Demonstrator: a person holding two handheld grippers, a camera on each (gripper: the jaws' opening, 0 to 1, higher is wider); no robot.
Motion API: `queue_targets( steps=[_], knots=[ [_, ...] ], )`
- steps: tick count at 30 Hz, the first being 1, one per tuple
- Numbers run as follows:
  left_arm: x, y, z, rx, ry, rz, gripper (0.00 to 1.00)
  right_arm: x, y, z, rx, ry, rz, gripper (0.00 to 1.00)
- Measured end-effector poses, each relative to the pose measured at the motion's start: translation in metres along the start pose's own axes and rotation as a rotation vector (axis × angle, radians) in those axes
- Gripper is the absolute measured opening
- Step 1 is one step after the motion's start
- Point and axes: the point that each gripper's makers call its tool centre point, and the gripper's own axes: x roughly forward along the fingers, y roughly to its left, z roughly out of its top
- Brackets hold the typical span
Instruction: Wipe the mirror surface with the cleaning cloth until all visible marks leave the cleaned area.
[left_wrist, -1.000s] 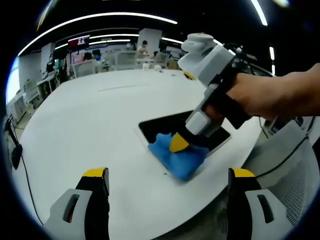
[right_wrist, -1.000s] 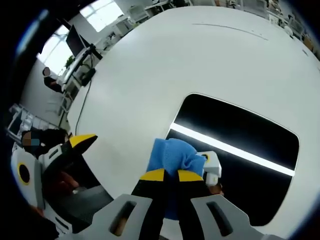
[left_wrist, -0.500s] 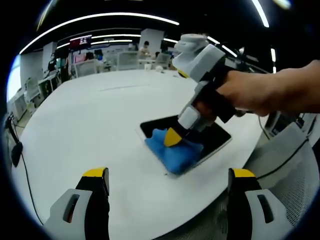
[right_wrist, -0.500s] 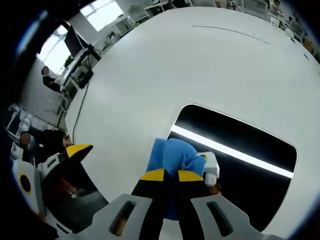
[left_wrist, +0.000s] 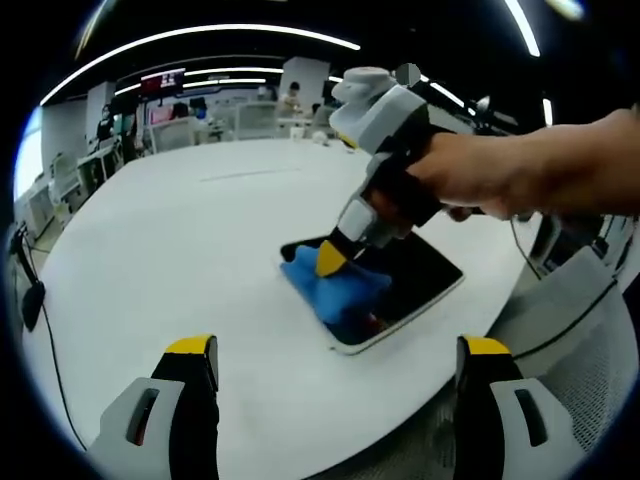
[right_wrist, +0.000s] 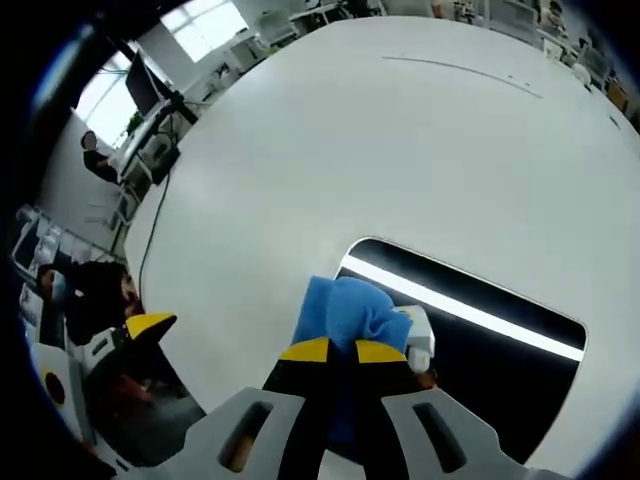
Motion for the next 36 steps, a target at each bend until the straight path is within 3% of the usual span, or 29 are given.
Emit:
queue_targets(
  steps=[36],
  knots=[
    [0.001,0.000,-0.002,-0.004,0.010,0.001,0.99,0.003,-0.015,0.040,-0.042,-0.010,-0.027,0.02]
  ],
)
